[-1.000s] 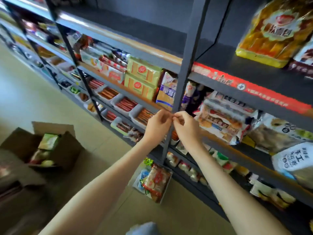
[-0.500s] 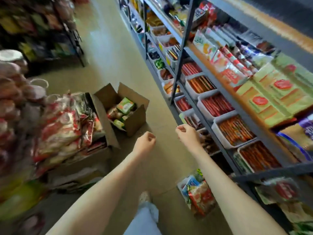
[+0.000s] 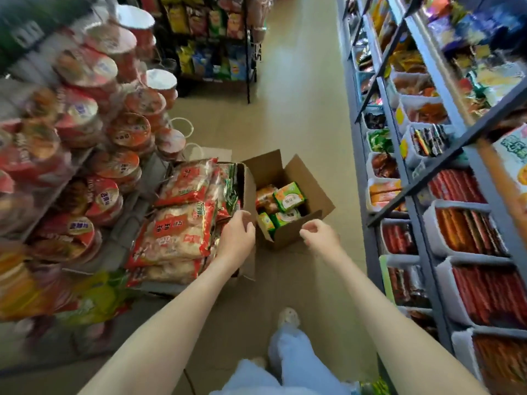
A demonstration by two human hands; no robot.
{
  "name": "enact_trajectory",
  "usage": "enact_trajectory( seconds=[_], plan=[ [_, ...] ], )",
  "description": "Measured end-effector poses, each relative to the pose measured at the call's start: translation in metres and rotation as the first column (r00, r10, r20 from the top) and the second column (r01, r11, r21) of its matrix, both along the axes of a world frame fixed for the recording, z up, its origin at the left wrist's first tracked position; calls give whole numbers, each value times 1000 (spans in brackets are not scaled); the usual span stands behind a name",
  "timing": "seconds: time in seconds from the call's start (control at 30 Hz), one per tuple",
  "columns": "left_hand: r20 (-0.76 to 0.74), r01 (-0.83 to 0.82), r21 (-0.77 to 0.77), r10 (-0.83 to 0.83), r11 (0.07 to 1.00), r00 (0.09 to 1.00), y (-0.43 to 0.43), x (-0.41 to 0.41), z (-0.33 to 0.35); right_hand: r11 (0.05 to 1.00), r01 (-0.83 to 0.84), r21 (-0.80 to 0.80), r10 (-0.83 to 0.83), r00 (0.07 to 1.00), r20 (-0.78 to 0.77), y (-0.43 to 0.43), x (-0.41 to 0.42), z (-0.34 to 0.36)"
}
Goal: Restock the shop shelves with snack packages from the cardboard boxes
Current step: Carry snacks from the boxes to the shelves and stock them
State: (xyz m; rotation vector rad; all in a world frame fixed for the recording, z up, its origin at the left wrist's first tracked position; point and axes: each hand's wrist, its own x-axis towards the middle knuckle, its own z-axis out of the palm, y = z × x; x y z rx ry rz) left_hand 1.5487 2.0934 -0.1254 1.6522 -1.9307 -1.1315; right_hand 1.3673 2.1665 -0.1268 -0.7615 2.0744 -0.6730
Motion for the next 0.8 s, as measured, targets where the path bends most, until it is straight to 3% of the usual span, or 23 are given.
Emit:
enact_trajectory(
  seconds=[0.07, 0.17, 0.37, 0.5, 0.63, 0.7, 0.8],
  plan=[
    [-32, -205, -35, 204, 978, 979, -16, 12, 6, 994, -103, 33, 102, 994, 40, -36, 5, -3],
    [-67, -514, -57, 510, 856, 857, -37, 37, 13, 966, -251, 53, 248, 967, 53, -91, 21, -4],
    [212, -835, 84, 809, 544, 549, -44, 98, -8, 865, -503, 3, 501, 862, 78, -161, 83, -5],
    [273, -861, 318, 831, 397, 484, -40, 123, -21, 766, -643, 1, 643, 765, 40, -190, 122, -19],
    [137, -715, 639, 872, 285, 471, -48, 140, -60, 579, -802, 147, 815, 573, -84, -209, 146, -36],
    [121, -696, 668, 885, 262, 449, -55, 145, -88, 533, -818, 217, 846, 523, -106, -215, 153, -46],
    [86, -734, 636, 922, 241, 377, -62, 132, -51, 517, -806, 288, 851, 519, -74, -220, 156, -53]
  ],
)
